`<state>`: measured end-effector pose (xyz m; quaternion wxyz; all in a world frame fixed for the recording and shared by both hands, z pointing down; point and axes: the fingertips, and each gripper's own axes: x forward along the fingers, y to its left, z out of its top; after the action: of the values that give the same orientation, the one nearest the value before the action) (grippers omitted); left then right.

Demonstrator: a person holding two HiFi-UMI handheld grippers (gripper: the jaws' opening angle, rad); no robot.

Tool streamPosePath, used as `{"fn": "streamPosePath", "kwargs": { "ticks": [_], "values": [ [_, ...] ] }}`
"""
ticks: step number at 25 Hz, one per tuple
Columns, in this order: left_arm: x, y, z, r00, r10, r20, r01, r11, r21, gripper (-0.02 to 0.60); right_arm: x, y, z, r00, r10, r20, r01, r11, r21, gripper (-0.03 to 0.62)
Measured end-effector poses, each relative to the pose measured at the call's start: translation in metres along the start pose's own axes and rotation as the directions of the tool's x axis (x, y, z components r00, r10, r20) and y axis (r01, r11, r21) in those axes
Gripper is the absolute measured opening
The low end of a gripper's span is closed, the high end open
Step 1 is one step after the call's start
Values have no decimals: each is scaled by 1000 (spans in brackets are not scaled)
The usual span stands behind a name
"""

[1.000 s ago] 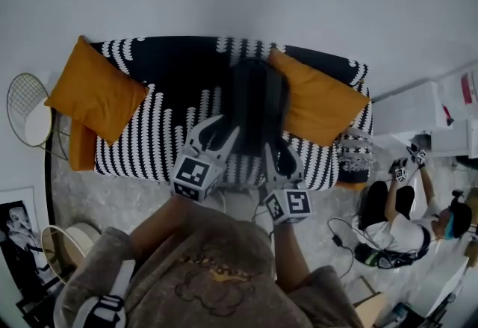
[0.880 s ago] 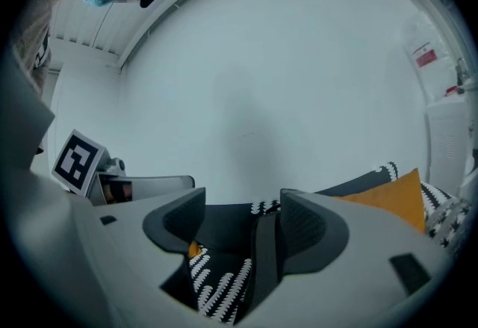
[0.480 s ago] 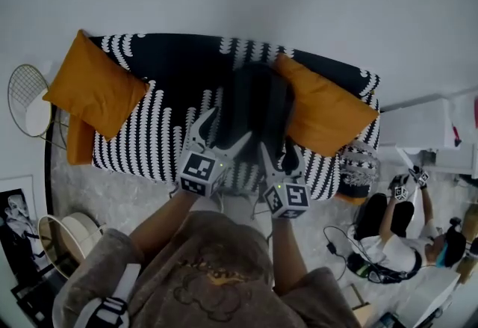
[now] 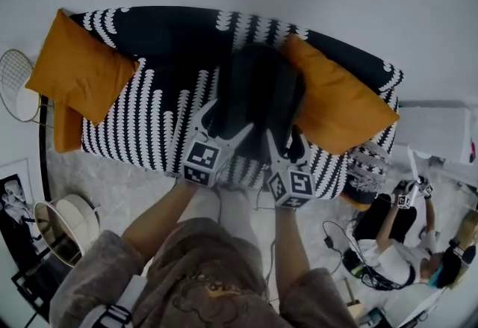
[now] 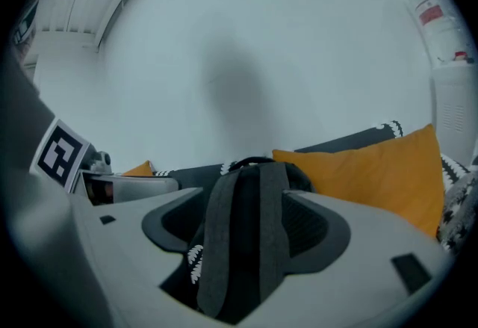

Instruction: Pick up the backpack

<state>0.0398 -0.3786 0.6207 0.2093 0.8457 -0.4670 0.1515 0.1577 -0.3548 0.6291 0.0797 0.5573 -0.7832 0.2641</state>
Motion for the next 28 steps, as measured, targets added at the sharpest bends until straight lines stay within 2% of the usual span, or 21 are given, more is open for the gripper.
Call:
{"fn": "streamPosePath", "kwargs": {
  "ticks": [3,10,17,19,22,26,28],
  "values": [
    [21,9,-29,999,17,-41,-17,1000,-7,403,21,-18,-20,999,-4,-34,3,1000,-17,313],
    [60,32,-84,991,44,-124,-50,998,-46,403,59,-40,-74,995,-10,-98,13,1000,21,324],
    [76,39,-111,981,52,-187,-64,996,-59,400,73,-48,-99,986,-10,-168,12,1000,16,322],
    [79,40,-115,978,55,-201,-66,997,-48,386,75,-51,-103,983,-14,-183,17,1000,17,298],
    [83,39,-118,974,54,-219,-62,998,-27,331,75,-54,-105,981,-20,-192,24,999,22,237],
    [82,37,-120,972,57,-227,-67,997,-37,254,74,-52,-109,977,-6,-211,14,999,36,185],
    [80,38,-121,970,66,-234,-76,997,-33,195,72,-49,-110,977,9,-212,2,999,50,125]
  ]
}}
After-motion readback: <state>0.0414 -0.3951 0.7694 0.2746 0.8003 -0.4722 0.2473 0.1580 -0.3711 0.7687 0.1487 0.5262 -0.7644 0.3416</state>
